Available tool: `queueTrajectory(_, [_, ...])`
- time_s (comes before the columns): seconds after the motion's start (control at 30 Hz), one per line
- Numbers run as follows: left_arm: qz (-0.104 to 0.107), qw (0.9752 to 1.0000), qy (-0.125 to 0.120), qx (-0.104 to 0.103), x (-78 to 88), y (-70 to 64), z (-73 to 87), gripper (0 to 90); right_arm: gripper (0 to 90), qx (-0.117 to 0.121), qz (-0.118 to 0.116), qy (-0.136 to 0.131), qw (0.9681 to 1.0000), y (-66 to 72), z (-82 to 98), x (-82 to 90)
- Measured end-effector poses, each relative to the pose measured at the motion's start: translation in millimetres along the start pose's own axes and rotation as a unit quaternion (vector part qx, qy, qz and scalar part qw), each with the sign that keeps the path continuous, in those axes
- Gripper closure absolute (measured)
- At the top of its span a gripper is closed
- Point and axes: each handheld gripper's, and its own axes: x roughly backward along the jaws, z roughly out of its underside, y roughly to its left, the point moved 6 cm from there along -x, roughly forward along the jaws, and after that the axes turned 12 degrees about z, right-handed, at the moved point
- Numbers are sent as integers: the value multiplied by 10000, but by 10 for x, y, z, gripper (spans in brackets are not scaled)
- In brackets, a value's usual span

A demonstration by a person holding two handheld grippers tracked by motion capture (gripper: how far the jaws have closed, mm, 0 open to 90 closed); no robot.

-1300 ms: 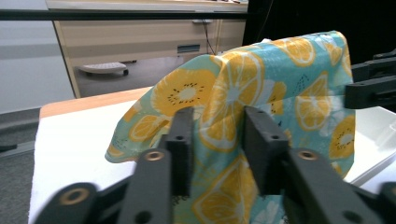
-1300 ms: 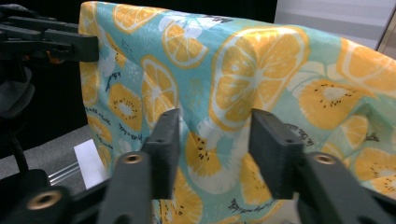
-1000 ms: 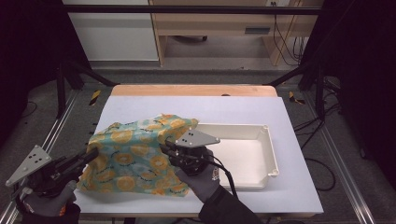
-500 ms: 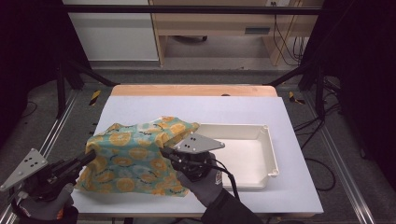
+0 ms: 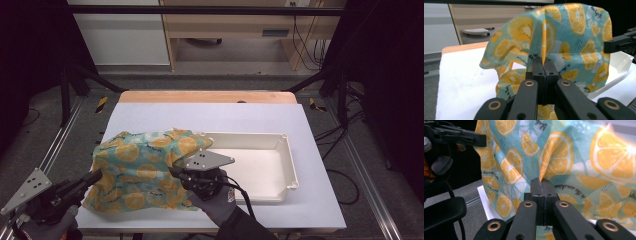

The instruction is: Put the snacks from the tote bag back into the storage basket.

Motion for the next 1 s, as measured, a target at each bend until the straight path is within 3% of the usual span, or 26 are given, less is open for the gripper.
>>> queueTrajectory(0.27, [50, 9998, 187, 19, -97, -8, 115, 897, 900, -38, -15, 240, 9997, -2, 135, -111])
queueTrajectory(0.77, [-1, 9993, 342, 163, -93, 43, 283, 897, 881, -38, 52, 564, 9984, -25, 322, -195])
queueTrajectory(1.0, [7, 9993, 357, 139, -97, 44, 293, 897, 767, -25, -56, 228, 9997, -22, 200, -48])
